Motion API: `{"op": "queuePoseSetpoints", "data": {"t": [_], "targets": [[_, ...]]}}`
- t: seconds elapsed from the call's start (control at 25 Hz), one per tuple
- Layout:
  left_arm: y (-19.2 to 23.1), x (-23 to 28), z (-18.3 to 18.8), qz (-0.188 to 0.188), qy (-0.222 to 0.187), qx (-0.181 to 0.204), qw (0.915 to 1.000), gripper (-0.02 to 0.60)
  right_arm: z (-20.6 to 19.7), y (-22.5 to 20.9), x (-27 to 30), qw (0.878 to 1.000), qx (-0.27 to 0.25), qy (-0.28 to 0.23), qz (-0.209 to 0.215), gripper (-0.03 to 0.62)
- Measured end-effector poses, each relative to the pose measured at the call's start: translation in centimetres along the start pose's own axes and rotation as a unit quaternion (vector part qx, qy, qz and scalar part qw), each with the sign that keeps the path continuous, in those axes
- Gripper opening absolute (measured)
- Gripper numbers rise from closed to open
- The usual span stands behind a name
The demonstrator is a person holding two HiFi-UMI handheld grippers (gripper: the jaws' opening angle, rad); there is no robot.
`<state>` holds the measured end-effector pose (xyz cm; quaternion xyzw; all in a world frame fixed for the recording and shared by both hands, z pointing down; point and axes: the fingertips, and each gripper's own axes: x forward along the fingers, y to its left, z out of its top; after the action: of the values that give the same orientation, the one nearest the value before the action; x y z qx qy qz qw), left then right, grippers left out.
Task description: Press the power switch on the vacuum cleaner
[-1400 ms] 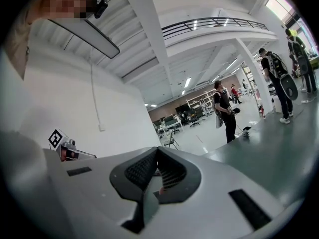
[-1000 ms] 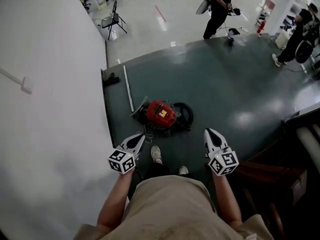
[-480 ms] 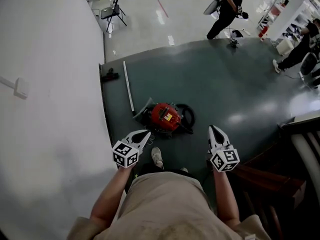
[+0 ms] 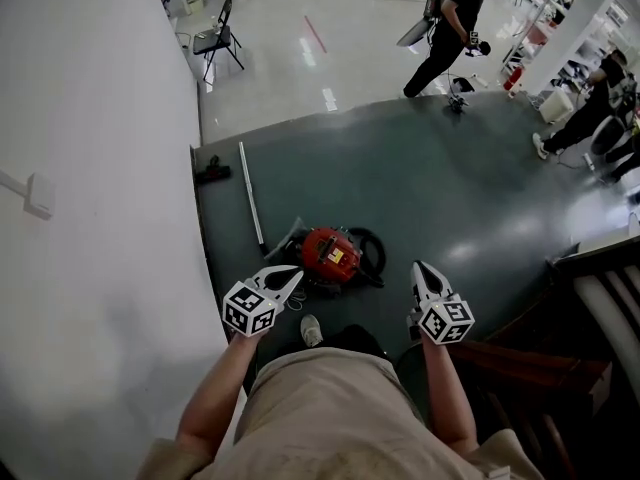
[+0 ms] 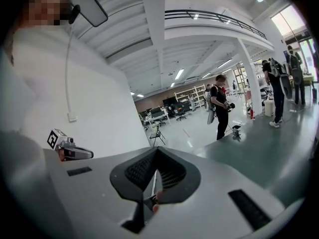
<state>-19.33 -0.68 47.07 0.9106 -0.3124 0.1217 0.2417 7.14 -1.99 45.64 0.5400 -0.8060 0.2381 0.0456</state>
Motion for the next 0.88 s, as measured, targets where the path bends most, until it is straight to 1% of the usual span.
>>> {"op": "queuePoseSetpoints", "data": {"t": [0.08,0.16,0.32,0.4,0.48,0.6,0.68,0.76,0.88], "targets": [[-0.3,0.3,0.0,-0.01,-0.005,-0.009,0.9999,0.003,-0.3,-0.1,0.4,1.0,-0.023,0.014,0.001,0.009],[-0.4,1.0,-0.3,-0.017,-0.003,-0.009,0.9998,0.003,-0.8,-0.3,1.1,0.999,-0.041,0.026,-0.001,0.009],[0.4,3.1,-1.8,-0.015,0.008,-0.017,0.9997,0.003,-2.4,-0.9,2.3,0.997,-0.06,0.048,0.0,0.009],[1.5,4.6,-2.8,0.0,0.017,-0.025,0.9995,0.003,-3.6,-1.6,3.4,0.995,-0.073,0.066,0.007,0.009],[2.9,6.4,-3.6,0.024,0.029,-0.027,0.9989,0.003,-5.0,-2.4,5.1,0.992,-0.085,0.087,0.017,0.009],[4.2,9.0,-4.8,0.055,0.041,-0.035,0.997,0.003,-7.7,-4.0,7.5,0.984,-0.115,0.129,0.036,0.009],[4.5,10.7,-5.6,0.068,0.043,-0.04,0.9959,0.003,-9.7,-5.4,8.9,0.978,-0.134,0.154,0.048,0.009],[4.8,12.5,-6.7,0.077,0.047,-0.041,0.9951,0.003,-11.5,-6.7,10.3,0.973,-0.14,0.174,0.061,0.009],[6.1,15.7,-9.4,0.086,0.061,-0.046,0.9933,0.003,-14.7,-8.5,12.9,0.965,-0.149,0.199,0.082,0.009]]}}
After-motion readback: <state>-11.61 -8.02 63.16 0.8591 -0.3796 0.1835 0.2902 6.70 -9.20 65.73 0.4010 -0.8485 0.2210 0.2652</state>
